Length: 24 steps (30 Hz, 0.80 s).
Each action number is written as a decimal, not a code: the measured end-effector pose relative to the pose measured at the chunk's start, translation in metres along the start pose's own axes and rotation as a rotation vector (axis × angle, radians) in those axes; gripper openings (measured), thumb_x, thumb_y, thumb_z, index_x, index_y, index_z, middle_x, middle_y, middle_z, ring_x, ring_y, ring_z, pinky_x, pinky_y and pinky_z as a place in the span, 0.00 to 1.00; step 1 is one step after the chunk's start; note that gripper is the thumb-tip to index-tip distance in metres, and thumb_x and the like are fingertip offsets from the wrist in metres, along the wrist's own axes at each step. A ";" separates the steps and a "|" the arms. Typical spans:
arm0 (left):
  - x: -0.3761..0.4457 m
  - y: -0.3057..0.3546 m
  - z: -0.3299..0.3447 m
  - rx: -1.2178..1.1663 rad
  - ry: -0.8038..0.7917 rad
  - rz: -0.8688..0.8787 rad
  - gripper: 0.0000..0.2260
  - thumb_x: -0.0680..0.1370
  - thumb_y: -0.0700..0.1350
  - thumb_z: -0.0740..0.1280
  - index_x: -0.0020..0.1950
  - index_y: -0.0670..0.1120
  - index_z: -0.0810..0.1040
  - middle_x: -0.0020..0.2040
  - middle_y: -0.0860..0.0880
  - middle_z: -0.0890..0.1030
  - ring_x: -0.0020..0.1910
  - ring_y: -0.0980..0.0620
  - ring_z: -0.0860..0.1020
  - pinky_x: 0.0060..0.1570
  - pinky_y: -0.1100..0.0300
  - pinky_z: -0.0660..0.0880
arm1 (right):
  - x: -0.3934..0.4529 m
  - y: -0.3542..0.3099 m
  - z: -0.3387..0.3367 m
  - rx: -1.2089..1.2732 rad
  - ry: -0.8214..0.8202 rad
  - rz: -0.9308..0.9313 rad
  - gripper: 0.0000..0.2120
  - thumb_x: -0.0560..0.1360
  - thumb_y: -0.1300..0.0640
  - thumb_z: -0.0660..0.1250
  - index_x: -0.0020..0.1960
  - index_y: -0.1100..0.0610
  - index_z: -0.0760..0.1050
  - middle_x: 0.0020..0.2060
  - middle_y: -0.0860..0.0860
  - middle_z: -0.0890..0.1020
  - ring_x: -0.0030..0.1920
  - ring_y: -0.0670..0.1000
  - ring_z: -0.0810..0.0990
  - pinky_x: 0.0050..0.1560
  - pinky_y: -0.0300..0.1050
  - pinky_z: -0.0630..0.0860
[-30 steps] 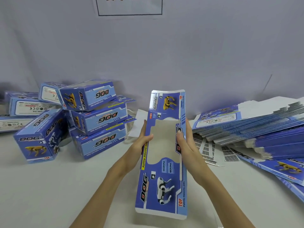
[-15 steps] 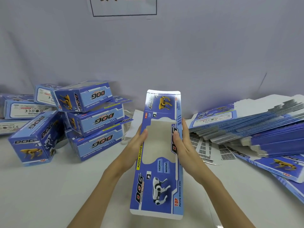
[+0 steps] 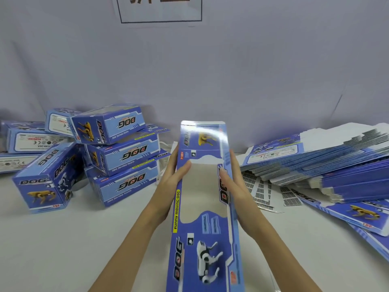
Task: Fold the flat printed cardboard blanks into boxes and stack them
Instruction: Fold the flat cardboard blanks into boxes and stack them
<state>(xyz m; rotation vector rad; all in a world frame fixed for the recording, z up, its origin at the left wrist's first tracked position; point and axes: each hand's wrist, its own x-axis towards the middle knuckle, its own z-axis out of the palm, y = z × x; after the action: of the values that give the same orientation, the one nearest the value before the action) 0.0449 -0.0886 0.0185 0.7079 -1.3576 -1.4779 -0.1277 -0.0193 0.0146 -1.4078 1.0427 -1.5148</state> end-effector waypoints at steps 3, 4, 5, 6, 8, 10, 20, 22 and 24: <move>-0.002 0.000 0.008 -0.029 -0.035 0.026 0.19 0.82 0.55 0.69 0.68 0.75 0.71 0.66 0.55 0.82 0.60 0.45 0.84 0.47 0.52 0.84 | 0.002 0.001 -0.005 0.116 0.056 -0.043 0.30 0.83 0.54 0.62 0.83 0.43 0.60 0.74 0.42 0.77 0.72 0.46 0.78 0.65 0.42 0.79; -0.002 0.000 0.010 -0.038 -0.033 0.026 0.19 0.81 0.56 0.69 0.68 0.74 0.72 0.66 0.55 0.82 0.60 0.45 0.84 0.47 0.52 0.84 | 0.003 0.001 -0.006 0.132 0.066 -0.048 0.28 0.83 0.57 0.61 0.82 0.45 0.62 0.72 0.44 0.79 0.70 0.48 0.80 0.61 0.41 0.80; -0.001 -0.002 0.010 -0.042 -0.035 0.030 0.19 0.81 0.56 0.69 0.69 0.72 0.72 0.66 0.54 0.82 0.61 0.45 0.84 0.47 0.51 0.84 | 0.003 0.002 -0.006 0.145 0.078 -0.046 0.26 0.85 0.60 0.60 0.81 0.46 0.64 0.70 0.45 0.81 0.68 0.49 0.81 0.59 0.41 0.81; -0.002 -0.003 0.011 -0.036 -0.042 0.034 0.19 0.81 0.55 0.69 0.69 0.70 0.73 0.66 0.53 0.82 0.61 0.45 0.84 0.49 0.50 0.84 | 0.003 0.003 -0.006 0.154 0.093 -0.036 0.24 0.85 0.62 0.59 0.79 0.46 0.67 0.68 0.47 0.82 0.66 0.50 0.83 0.58 0.42 0.81; -0.005 -0.003 0.010 -0.009 -0.043 0.036 0.17 0.82 0.51 0.68 0.69 0.65 0.74 0.65 0.51 0.83 0.60 0.44 0.84 0.51 0.49 0.83 | 0.003 0.006 -0.004 0.142 0.132 -0.015 0.19 0.85 0.62 0.61 0.74 0.49 0.71 0.65 0.49 0.84 0.62 0.52 0.84 0.58 0.46 0.82; -0.006 0.002 0.010 0.032 -0.044 0.012 0.14 0.83 0.46 0.65 0.69 0.55 0.74 0.62 0.47 0.84 0.57 0.45 0.85 0.51 0.51 0.82 | 0.004 0.009 -0.004 0.116 0.185 -0.014 0.14 0.83 0.59 0.67 0.68 0.55 0.73 0.57 0.51 0.85 0.54 0.51 0.85 0.51 0.42 0.81; -0.005 0.035 0.004 0.269 -0.163 -0.119 0.09 0.85 0.32 0.57 0.61 0.44 0.65 0.42 0.53 0.71 0.23 0.68 0.75 0.33 0.73 0.71 | 0.001 0.028 0.015 0.136 0.193 0.085 0.10 0.85 0.60 0.64 0.65 0.54 0.76 0.57 0.49 0.86 0.56 0.50 0.86 0.51 0.41 0.81; -0.005 0.028 -0.008 0.129 -0.161 -0.127 0.08 0.85 0.33 0.58 0.61 0.44 0.65 0.42 0.52 0.71 0.30 0.60 0.79 0.32 0.73 0.71 | 0.002 0.032 0.016 0.144 0.186 0.125 0.10 0.85 0.59 0.65 0.65 0.53 0.75 0.59 0.51 0.86 0.56 0.53 0.86 0.50 0.44 0.83; -0.004 0.023 -0.020 -0.011 -0.096 -0.166 0.07 0.85 0.33 0.58 0.58 0.44 0.66 0.41 0.51 0.71 0.33 0.56 0.78 0.30 0.74 0.70 | 0.003 0.035 0.019 0.187 0.183 0.169 0.10 0.85 0.54 0.65 0.66 0.51 0.75 0.60 0.52 0.86 0.58 0.54 0.86 0.54 0.48 0.83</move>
<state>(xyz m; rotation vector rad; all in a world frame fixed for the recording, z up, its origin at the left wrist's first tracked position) 0.0704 -0.0905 0.0354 0.7663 -1.3892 -1.6683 -0.1084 -0.0349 -0.0163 -1.0414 1.0710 -1.5923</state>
